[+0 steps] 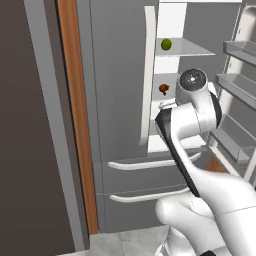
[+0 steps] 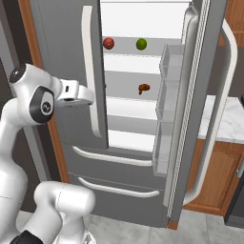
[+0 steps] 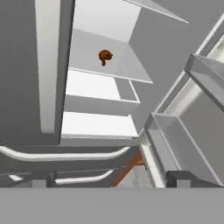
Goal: Gather the lime and onion from the fridge and place them on a tray on the dining counter. Then gather the chicken drumsticks from the fridge and place them on the other tray.
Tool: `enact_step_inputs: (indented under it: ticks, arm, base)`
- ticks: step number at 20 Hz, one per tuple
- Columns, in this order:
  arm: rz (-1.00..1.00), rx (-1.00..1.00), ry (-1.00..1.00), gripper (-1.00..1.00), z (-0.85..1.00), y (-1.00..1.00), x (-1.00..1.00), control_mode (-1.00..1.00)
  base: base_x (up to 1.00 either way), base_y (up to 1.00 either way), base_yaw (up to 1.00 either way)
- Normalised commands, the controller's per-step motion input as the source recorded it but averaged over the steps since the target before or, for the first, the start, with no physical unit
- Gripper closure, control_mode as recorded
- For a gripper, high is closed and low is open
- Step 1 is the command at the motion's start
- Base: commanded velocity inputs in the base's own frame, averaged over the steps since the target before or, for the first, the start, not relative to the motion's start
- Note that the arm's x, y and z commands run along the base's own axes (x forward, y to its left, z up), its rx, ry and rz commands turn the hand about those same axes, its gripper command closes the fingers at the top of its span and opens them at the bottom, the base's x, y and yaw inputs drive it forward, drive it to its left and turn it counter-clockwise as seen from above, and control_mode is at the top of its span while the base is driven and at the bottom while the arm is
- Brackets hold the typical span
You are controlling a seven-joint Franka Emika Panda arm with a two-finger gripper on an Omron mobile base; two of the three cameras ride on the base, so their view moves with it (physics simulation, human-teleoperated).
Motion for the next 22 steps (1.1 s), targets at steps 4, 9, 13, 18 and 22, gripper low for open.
enact_step_inputs:
  ticks: [4, 9, 13, 18, 22]
  arm:
    - [0.28, 0.22, 0.00, -1.00, 0.27, 0.55, 0.54, -1.00]
    - [0.10, 0.16, 0.00, -1.00, 0.28, 0.22, 0.35, -1.00]
    - [-0.04, 0.07, 0.00, -1.00, 0.13, 0.00, 0.34, -1.00]
    - [-0.05, 0.05, 0.00, -1.00, 0.06, 0.00, 0.49, -1.00]
    - [-0.02, 0.02, 0.00, -1.00, 0.00, 0.01, 0.45, -1.00]
  base:
    - [0.00, 0.00, 0.00]
    - [0.00, 0.00, 0.00]
    - [0.00, 0.00, 0.00]
    - [0.00, 0.00, 0.00]
    - [0.00, 0.00, 0.00]
